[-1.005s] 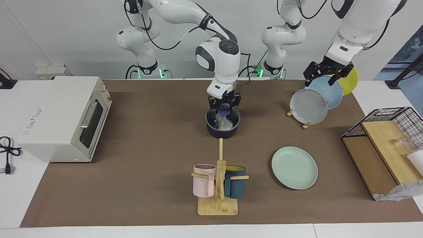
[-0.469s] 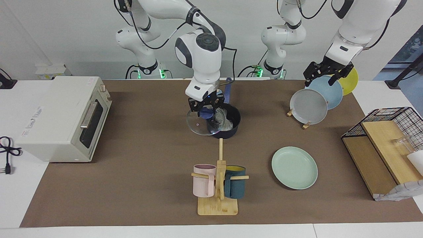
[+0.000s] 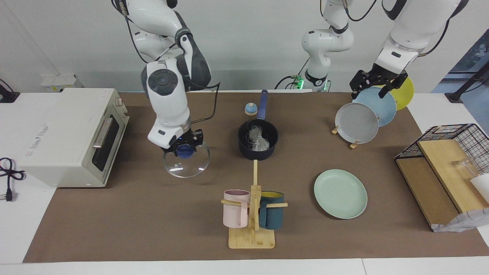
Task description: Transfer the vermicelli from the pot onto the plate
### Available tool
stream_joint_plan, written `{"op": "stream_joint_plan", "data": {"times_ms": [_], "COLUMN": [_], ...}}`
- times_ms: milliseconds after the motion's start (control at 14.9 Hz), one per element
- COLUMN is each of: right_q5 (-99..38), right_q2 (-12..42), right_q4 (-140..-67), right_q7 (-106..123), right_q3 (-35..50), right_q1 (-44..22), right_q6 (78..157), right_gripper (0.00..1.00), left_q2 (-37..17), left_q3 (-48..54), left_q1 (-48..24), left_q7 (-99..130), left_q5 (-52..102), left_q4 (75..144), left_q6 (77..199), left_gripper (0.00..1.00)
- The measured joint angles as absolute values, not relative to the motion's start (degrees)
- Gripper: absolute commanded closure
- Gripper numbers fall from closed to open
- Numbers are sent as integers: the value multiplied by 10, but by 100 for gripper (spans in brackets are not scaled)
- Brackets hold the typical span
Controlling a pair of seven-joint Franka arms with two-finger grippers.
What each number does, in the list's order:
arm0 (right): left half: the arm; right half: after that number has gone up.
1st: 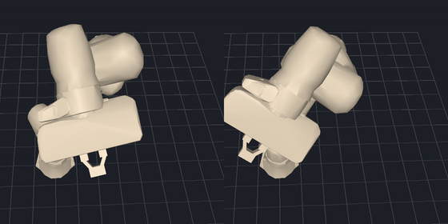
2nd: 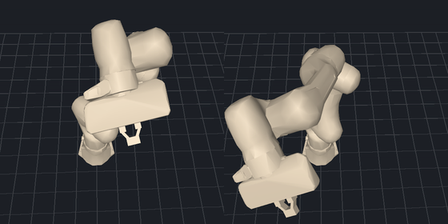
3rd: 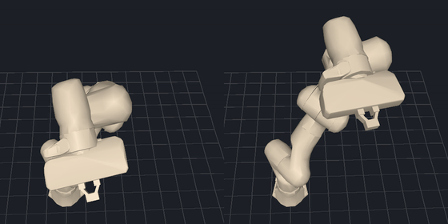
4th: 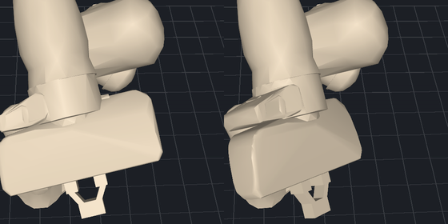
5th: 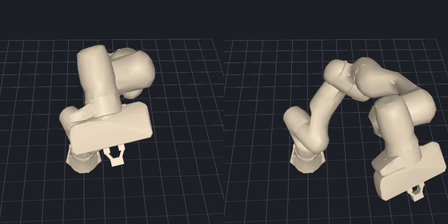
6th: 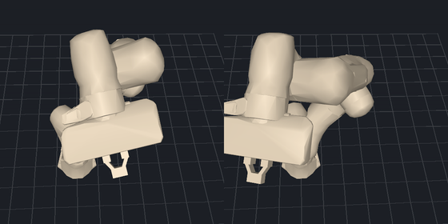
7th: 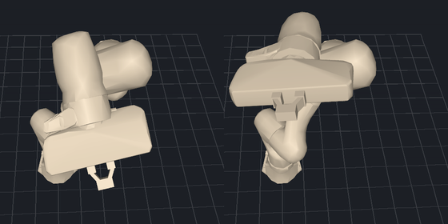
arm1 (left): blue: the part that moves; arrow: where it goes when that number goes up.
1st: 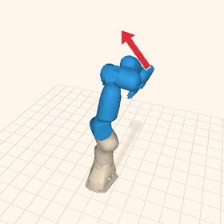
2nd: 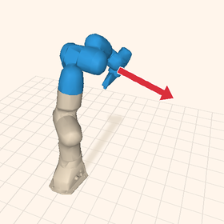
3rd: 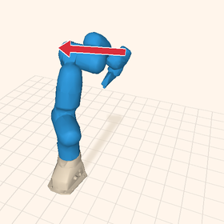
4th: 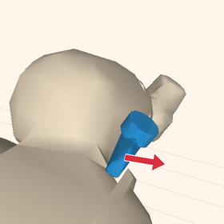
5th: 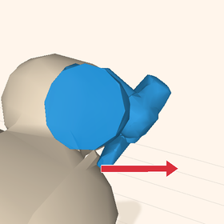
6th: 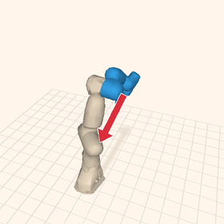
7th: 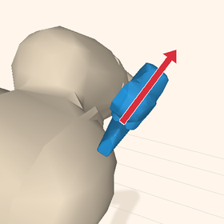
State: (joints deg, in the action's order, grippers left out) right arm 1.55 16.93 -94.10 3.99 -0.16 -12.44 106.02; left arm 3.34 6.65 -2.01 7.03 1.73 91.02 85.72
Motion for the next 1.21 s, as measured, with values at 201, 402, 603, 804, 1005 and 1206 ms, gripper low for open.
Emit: {"op": "stream_joint_plan", "data": {"times_ms": [201, 402, 603, 804, 1005, 1206], "right_q5": [15, 14, 14, 14, 14, 14], "right_q2": [158, 133, 108, 93, 85, 78], "right_q4": [-995, -1085, -1160, -1203, -1225, -1221], "right_q7": [100, 116, 116, 116, 116, 116], "right_q3": [-2, -2, 2, 3, 4, 3], "right_q1": [-71, -45, -47, -48, -49, -47], "right_q6": [1083, 1159, 1207, 1262, 1279, 1275], "right_gripper": [38, 38, 38, 19, 0, 0], "left_q2": [40, 50, 54, 52, 32, -24], "left_q3": [70, 75, 80, 82, 82, 82], "left_q1": [-28, -82, -165, -238, -300, -335], "left_q7": [70, 104, 182, 239, 302, 342], "left_q5": [19, 26, 50, 62, 64, 64], "left_q4": [920, 954, 1012, 1080, 1140, 1153], "left_q6": [858, 880, 945, 1028, 1117, 1190], "left_gripper": [0, 0, 0, 0, 0, 0]}}
